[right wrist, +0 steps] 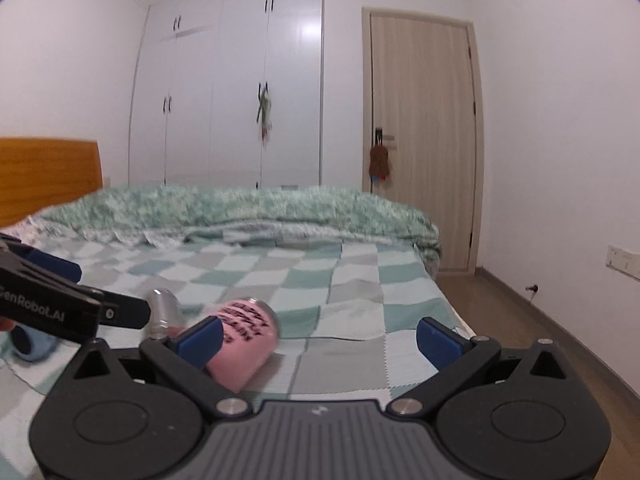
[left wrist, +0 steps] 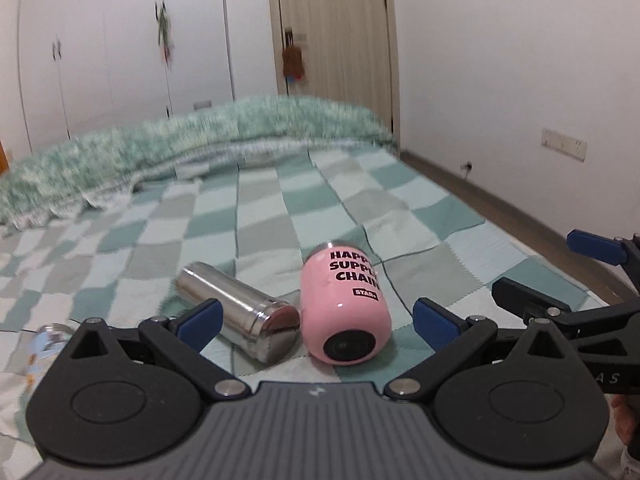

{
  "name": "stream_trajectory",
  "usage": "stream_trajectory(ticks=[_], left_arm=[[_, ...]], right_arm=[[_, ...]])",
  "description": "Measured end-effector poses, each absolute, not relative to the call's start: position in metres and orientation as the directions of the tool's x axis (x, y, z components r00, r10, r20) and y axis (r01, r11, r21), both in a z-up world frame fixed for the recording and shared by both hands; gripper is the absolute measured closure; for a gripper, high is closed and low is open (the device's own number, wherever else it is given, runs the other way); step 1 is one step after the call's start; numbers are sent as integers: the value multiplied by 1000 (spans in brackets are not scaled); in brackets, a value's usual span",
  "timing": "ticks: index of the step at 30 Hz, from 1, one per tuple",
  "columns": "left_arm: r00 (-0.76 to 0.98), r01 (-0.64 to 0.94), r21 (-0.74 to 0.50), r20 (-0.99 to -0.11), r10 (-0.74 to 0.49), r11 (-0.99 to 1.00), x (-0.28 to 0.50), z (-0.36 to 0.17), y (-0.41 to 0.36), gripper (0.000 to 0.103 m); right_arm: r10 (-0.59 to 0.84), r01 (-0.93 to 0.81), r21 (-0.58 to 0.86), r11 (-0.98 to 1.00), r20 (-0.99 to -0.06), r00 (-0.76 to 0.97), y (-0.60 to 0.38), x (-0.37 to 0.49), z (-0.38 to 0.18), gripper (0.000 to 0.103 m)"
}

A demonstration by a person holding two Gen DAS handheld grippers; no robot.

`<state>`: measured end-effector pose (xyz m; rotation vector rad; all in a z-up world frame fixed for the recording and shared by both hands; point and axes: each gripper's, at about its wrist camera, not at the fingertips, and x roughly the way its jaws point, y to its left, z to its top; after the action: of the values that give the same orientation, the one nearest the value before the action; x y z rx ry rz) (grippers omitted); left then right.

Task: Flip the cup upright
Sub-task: 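Reach the left gripper to the pink cup and close around its body, then lift the pink cup with the left gripper and carry it toward the right gripper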

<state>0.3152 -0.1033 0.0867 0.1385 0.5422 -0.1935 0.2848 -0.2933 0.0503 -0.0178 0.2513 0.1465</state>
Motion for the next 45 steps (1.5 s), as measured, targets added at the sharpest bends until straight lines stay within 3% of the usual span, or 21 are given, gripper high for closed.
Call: stream_trajectory(ticks=[9,13,21,25,31,45], left_arm=[[715,251,84,-687,-127,964,413,62,-130,0],[685,265,131,-723,-91,955,440,52,-142,10],[569,317,86,-814,-117,945,468,21,-152,15],[592,316,35,-788,-168,948,466,19,-146,17],[636,340,18,-741,-216,940,425,42,-136,18],[715,343,27,-655,-243,939,263,125,-99,18]], right_arm=[[166,-203,-47,978,-409,897,-296,365,39,0],[189,-228,-37,973,-444,876,-299,384,30,0],[200,-255,-28,967,-538,819,-301,409,4,0],[182,-246,-42,968,-555,812,-302,409,0,0],[212,-279,-60,958,-503,837,-296,379,20,0],[274,-323,-43,945,-430,860,-271,242,81,0]])
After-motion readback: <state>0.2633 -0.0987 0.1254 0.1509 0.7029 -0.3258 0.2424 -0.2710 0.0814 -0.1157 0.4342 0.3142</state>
